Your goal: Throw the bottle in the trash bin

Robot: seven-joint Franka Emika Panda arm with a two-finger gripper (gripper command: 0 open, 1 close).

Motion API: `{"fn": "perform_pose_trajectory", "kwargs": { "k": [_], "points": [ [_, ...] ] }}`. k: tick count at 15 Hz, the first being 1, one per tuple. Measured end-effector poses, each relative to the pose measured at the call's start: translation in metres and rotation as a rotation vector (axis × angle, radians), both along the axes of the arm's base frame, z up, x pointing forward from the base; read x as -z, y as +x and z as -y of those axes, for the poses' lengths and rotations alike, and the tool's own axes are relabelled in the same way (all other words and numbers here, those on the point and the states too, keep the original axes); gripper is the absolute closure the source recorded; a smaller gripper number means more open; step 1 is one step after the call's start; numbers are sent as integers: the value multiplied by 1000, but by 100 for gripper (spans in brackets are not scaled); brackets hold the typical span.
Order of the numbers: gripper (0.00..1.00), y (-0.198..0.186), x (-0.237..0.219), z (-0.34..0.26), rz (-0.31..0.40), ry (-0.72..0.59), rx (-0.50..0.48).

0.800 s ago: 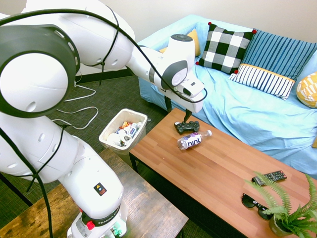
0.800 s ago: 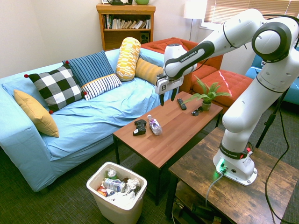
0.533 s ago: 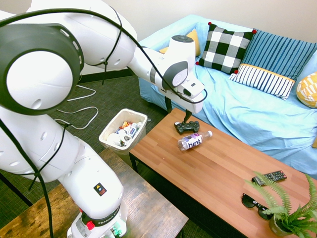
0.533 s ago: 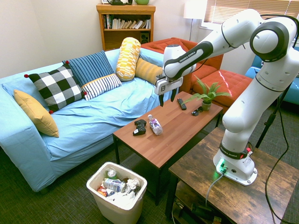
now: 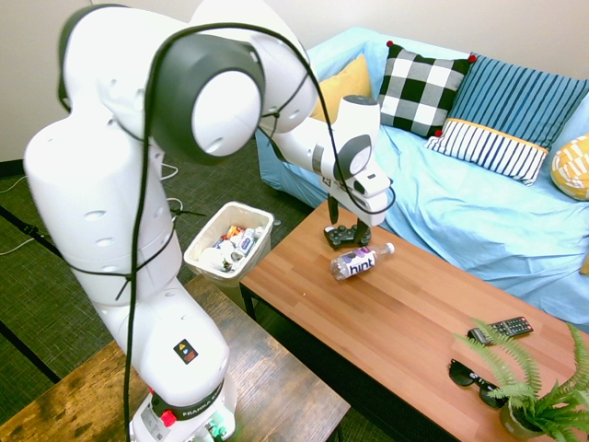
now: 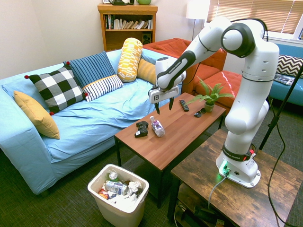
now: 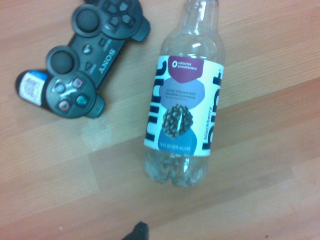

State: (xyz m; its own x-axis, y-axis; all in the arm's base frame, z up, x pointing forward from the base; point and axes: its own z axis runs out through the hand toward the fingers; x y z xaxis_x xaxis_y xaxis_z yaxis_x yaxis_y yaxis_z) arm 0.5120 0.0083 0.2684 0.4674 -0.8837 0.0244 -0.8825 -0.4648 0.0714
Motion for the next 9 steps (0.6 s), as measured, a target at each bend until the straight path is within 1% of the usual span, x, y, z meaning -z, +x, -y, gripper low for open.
{"fn": "perform_pose_trajectory", "kwargs": {
  "k": [2, 5, 9],
  "points": [
    [0, 22, 31, 7, -24, -3, 37],
    [0, 51, 69, 9, -52, 2, 67],
    [0, 76, 115, 4, -83, -5, 86]
  ]
}}
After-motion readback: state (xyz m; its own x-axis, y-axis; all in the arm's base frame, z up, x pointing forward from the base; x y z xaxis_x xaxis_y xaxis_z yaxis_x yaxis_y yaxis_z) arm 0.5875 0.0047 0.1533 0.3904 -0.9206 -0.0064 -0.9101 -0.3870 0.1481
